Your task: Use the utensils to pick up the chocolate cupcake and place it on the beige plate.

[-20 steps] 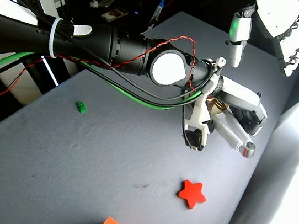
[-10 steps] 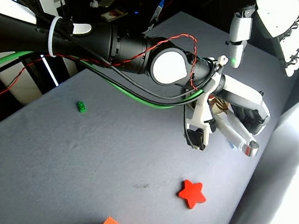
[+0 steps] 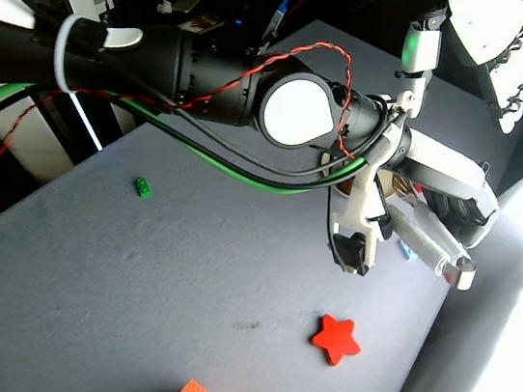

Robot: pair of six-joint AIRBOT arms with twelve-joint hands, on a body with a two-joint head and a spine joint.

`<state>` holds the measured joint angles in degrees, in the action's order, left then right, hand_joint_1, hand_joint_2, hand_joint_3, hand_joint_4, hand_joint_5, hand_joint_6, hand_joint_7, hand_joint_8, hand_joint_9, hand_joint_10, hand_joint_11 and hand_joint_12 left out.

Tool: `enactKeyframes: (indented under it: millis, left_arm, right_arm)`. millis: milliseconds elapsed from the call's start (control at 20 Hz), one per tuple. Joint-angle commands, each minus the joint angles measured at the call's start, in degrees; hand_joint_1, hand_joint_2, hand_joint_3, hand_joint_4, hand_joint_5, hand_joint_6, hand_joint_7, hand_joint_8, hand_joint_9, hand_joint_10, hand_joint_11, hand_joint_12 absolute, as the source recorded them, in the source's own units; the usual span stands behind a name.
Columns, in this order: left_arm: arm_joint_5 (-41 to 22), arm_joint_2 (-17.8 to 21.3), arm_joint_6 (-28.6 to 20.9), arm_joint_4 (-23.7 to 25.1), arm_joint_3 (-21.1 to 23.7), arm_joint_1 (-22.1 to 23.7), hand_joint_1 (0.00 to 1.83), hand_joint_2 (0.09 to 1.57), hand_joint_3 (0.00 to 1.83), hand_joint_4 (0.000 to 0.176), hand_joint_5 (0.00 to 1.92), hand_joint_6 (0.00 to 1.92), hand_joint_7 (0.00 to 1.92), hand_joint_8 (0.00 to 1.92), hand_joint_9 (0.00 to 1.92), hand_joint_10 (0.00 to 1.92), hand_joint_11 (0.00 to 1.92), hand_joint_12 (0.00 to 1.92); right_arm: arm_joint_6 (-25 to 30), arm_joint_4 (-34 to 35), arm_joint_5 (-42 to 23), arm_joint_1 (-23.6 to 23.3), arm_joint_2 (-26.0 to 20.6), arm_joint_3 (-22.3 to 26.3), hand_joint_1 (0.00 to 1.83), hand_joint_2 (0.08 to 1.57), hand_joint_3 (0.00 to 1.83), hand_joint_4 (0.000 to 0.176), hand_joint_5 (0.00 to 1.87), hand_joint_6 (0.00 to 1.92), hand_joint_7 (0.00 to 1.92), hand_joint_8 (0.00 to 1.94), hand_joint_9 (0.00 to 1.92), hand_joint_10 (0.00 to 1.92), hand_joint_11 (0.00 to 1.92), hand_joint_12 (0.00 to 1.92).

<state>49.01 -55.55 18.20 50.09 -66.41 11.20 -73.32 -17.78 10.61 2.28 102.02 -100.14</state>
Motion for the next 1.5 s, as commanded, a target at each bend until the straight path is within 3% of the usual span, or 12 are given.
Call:
enactKeyframes:
  millis: [0,100,400,750,1050,1450]
  left_arm:
    - [-2.11,0.3,0.3,3.79,-0.12,0.69,0.26,1.05,0.0,0.0,0.19,0.01,0.22,0.01,0.19,0.01,0.0,0.37]
    - [-2.08,0.3,0.3,3.79,-0.11,0.69,0.27,1.05,0.0,0.0,0.2,0.01,0.22,0.0,0.18,0.0,0.0,0.34]
    - [-1.93,0.3,0.29,3.78,-0.09,0.7,0.25,1.05,0.0,0.0,0.16,0.0,0.19,0.0,0.16,0.0,0.0,0.36]
    - [-1.65,0.33,0.29,3.27,-0.09,0.7,0.27,1.04,0.0,0.0,0.16,0.0,0.19,0.01,0.16,0.0,0.0,0.33]
    - [-1.54,0.33,0.29,3.27,-0.01,0.7,0.31,1.03,0.0,0.0,0.19,0.0,0.22,0.0,0.19,0.0,0.0,0.39]
    - [-1.53,0.36,0.29,3.07,0.08,0.73,0.29,1.04,0.0,0.0,0.21,0.01,0.24,0.0,0.2,0.0,0.0,0.41]
  right_arm:
    - [0.26,-0.86,-5.74,-1.53,-1.14,0.85,1.12,1.21,0.01,0.0,0.77,1.25,0.8,0.36,0.58,0.91,0.37,1.39]
    - [1.43,-0.86,-5.69,-1.79,-4.57,4.18,1.11,1.22,0.0,0.0,0.76,1.3,0.78,0.37,0.56,0.97,0.38,1.47]
    - [4.22,-0.83,-6.06,0.28,-15.39,17.39,1.12,1.2,0.0,0.0,0.79,1.26,0.78,0.39,0.56,0.99,0.43,1.43]
    - [7.89,-0.83,-10.62,6.69,-20.57,26.16,1.11,1.22,0.0,0.0,0.76,1.3,0.76,0.4,0.56,0.96,0.39,1.43]
    - [11.47,-0.82,-13.14,11.68,-23.1,29.86,1.11,1.22,0.0,0.0,0.77,1.29,0.76,0.42,0.58,0.93,0.4,1.42]
    - [11.99,-0.81,-13.38,14.29,-23.2,29.86,1.08,1.24,0.0,0.0,0.73,1.35,0.74,0.37,0.54,0.93,0.38,1.44]
